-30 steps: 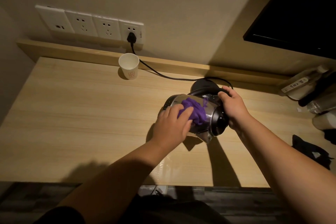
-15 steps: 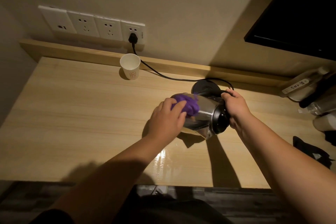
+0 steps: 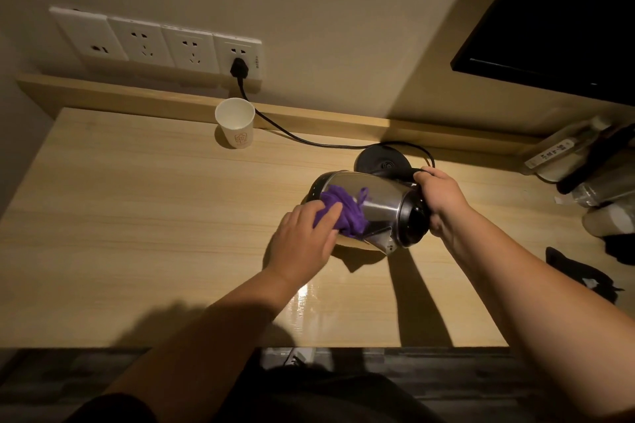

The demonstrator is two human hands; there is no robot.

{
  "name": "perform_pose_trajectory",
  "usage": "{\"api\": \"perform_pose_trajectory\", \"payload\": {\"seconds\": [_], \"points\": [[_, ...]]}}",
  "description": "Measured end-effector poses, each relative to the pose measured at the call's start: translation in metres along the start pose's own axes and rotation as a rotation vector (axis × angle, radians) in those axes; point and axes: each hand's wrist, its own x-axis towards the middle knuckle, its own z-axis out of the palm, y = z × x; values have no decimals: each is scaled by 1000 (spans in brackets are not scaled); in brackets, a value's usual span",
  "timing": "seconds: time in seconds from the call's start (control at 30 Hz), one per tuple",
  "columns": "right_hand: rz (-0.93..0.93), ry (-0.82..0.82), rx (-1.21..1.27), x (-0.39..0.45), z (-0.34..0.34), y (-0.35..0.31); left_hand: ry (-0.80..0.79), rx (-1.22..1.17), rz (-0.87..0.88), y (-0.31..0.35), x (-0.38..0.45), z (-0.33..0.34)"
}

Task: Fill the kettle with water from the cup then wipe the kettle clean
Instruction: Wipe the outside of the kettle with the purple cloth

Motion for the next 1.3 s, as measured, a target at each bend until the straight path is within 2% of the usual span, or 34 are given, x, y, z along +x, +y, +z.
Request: {"api": "perform_pose_trajectory", "payload": {"seconds": [0.2, 0.33, 0.53, 0.73, 1.07, 1.13, 1.23, 1.3], "points": [[32, 15, -17, -1, 2, -3, -93, 76, -148, -24, -1, -2], [47, 29, -60, -2, 3, -4, -92, 21, -193, -19, 5, -11], [129, 35, -84, -2, 5, -4, -22, -116, 57, 32, 9, -19], [109, 11, -84, -3, -1, -1, -37, -37, 79, 18, -7, -5], [70, -3, -76, 3, 2, -1, -130, 91, -140, -25, -26, -3], [54, -29, -75, 2, 2, -1, -144, -33, -237, -23, -22, -11], [5, -81, -97, 1, -1, 1, -162, -356, -473, -21, -6, -26], [-31, -116, -136, 0, -4, 2, -156, -527, -562, -21, 10, -36]]}}
